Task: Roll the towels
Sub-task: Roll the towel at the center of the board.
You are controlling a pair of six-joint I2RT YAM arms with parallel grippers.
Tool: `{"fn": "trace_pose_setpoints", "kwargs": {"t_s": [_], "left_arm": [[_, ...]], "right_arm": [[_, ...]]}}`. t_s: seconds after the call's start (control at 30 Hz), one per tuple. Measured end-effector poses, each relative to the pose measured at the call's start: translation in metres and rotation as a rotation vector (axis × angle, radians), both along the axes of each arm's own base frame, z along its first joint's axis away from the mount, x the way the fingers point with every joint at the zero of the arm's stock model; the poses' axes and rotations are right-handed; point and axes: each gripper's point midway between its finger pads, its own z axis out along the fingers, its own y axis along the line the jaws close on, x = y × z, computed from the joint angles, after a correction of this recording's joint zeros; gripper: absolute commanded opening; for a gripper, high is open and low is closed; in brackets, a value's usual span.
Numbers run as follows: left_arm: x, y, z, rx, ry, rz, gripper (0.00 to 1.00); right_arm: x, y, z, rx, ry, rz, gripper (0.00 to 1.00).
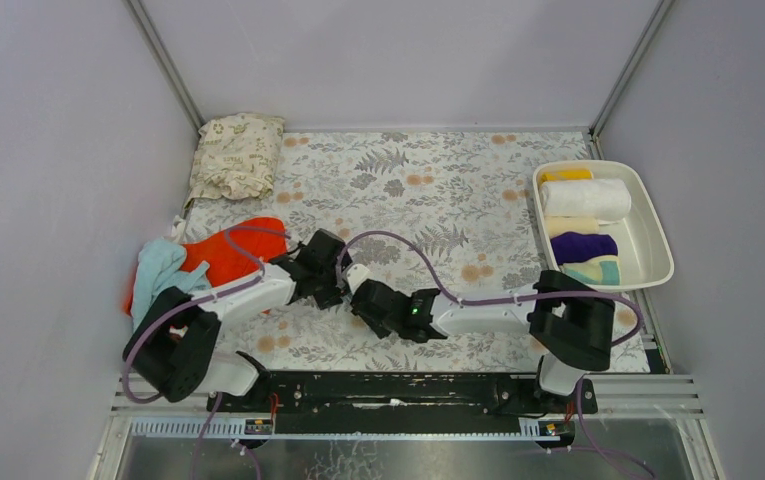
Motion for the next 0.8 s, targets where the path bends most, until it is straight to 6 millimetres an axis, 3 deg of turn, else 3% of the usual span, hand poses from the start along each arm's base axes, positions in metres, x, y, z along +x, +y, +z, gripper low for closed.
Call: {"fn": "trace_pose_setpoints", "kwargs": {"t_s": [0.1,0.27,0.53,0.63,0.8], "left_arm": [[-0.006,0.005,0.01,-0.02,-0.03,0.01,0.82],[-0.015,0.011,0.023,-0.066,-0.08,0.028,0.84],[-0.028,0.013,0.017,-0.133,-0.103,0.038,0.84],[-0.022,0.005,0.015,-0.156,-0.109,0.032,0.81],[-0.018,-0.005,0.005,-0.175,-0.08,0.021,0.64]], "right_arm": [[0.0,-0.002,0.001,0.102,0.069,0.001,0.13],[0.002,-0.005,0.003,0.291,0.236,0.011,0.12],[-0.006,-0.011,0.006,0.526,0.482,0.047,0.12],[-0.008,-0.01,0.005,0.59,0.578,0.061,0.12],[-0.004,-0.014,0.004,0.667,0.68,0.051,0.12]]}}
